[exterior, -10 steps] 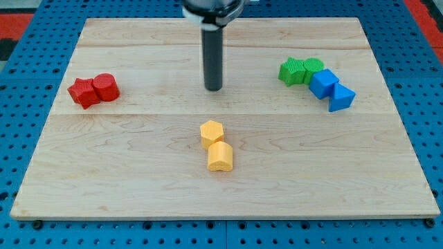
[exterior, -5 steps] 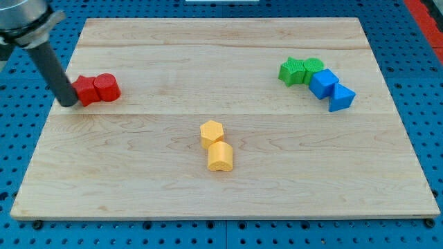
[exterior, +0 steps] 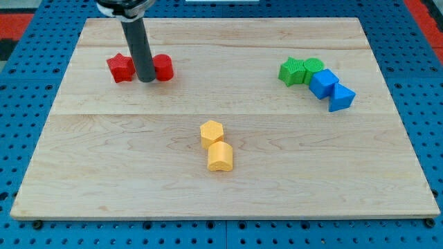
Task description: Separate the red star from red circle
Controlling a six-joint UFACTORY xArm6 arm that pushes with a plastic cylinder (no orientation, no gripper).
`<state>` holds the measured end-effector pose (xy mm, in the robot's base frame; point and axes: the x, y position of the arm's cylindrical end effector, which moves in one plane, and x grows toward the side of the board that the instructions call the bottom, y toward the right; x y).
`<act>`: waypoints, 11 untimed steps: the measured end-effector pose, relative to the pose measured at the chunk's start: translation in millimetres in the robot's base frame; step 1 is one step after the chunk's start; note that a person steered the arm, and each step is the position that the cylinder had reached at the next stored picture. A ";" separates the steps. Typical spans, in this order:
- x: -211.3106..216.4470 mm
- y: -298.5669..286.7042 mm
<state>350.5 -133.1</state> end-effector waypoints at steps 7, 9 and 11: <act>6.1 -132.0; -38.7 -139.4; -17.3 -124.9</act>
